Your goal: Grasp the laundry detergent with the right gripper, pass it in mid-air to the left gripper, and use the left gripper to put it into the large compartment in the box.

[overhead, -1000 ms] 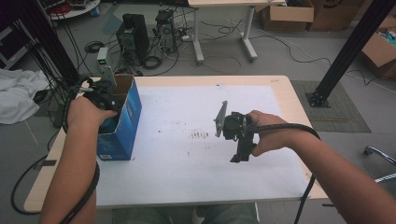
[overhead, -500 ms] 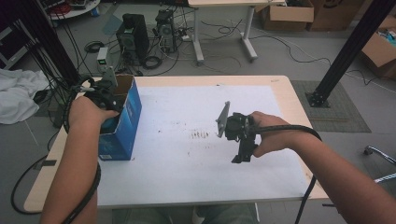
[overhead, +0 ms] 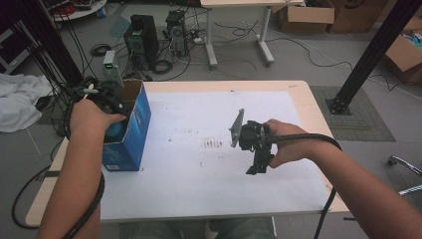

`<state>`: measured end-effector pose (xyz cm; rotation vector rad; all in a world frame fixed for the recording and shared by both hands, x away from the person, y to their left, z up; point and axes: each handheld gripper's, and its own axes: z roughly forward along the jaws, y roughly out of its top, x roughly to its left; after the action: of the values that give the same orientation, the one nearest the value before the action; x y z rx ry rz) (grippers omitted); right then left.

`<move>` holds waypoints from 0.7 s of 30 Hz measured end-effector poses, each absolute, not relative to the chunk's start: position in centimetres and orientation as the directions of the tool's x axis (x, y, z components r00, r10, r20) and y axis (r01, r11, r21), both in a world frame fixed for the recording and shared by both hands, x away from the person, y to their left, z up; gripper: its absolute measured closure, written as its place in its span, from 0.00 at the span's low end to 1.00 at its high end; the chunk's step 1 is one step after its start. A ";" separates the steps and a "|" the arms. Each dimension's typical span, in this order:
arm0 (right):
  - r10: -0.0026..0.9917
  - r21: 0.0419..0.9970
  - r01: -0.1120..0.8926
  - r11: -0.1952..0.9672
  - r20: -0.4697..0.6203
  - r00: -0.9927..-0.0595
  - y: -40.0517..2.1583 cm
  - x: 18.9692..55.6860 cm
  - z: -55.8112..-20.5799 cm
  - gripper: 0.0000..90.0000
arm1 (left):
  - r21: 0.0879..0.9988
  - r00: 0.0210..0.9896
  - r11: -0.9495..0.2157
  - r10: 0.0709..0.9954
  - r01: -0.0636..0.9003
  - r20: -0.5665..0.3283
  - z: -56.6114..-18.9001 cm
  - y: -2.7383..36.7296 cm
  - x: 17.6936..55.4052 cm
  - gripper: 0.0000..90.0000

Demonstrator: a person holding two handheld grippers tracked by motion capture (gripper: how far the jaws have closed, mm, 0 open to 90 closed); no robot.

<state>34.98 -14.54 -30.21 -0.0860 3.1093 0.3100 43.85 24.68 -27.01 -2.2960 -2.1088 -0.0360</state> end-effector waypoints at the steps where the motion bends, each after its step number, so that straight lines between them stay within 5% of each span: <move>1: -0.054 0.197 -0.057 0.979 -0.021 -0.998 -14.5 35.0 -30.2 0.00 | 0.003 0.086 -0.086 0.996 0.996 0.034 -26.8 24.7 43.8 0.31; 21: -0.054 0.204 -0.057 0.977 -0.020 -0.998 -14.4 35.3 -30.3 0.00 | 0.019 0.103 -0.104 0.993 0.994 0.060 -22.2 24.1 43.5 0.23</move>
<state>35.27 -14.38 -30.29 -0.0877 3.1094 0.3214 43.55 24.13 -22.25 -2.3135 -2.0844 -0.0894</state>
